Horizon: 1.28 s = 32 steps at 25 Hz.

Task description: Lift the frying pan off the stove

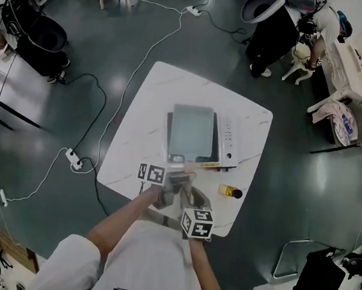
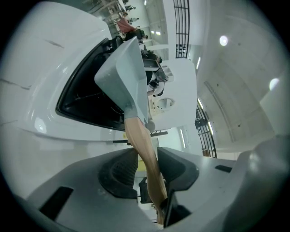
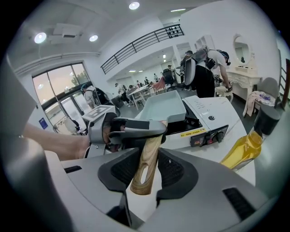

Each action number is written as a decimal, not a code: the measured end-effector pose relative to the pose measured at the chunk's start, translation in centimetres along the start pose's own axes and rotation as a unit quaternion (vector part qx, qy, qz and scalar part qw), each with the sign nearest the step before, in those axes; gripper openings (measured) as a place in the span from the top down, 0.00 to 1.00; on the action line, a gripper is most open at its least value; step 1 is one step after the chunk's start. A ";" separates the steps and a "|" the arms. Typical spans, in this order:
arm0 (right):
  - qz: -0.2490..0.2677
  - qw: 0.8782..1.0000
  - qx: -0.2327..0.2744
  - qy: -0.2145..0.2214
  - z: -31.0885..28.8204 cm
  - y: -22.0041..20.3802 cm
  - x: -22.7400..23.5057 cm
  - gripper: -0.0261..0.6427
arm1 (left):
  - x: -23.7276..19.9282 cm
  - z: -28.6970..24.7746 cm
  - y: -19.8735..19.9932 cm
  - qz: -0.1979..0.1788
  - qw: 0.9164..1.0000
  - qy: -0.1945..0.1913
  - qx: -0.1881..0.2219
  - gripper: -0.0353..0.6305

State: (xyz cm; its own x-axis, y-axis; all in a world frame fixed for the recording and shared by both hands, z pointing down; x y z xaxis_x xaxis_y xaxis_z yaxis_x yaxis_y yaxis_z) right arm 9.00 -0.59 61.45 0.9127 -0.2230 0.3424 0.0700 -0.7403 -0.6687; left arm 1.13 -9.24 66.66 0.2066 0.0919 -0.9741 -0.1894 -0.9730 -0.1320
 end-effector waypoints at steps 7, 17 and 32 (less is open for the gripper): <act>0.018 1.000 0.012 0.001 0.8 0.4 -0.5 0.78 | 1.3 0.3 0.0 -0.019 1.000 -0.002 0.003 0.76; 0.064 0.997 0.029 0.017 3.6 2.9 -1.4 0.78 | 5.2 1.1 0.2 -0.047 0.998 -0.018 0.033 0.75; 0.120 0.986 0.056 0.096 8.3 8.0 -2.6 0.78 | 12.6 3.3 0.8 -0.055 0.989 -0.007 0.135 0.75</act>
State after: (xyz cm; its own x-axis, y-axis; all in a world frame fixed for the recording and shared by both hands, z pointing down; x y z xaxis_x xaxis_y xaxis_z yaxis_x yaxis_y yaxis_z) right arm 10.52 -0.70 49.70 0.8158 -0.5078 0.2767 -0.0856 -0.5793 -0.8106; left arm 0.44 -8.13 53.71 0.2282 0.1987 -0.9531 -0.4163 -0.8650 -0.2800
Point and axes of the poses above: the fingertips, and each gripper's own axes: z backward along the fingers, x to its right, y out of its top, the point moved 7 cm from there along z, backward along the fingers, and after that the axes turned 1 degree about y, right-handed, at the moved point
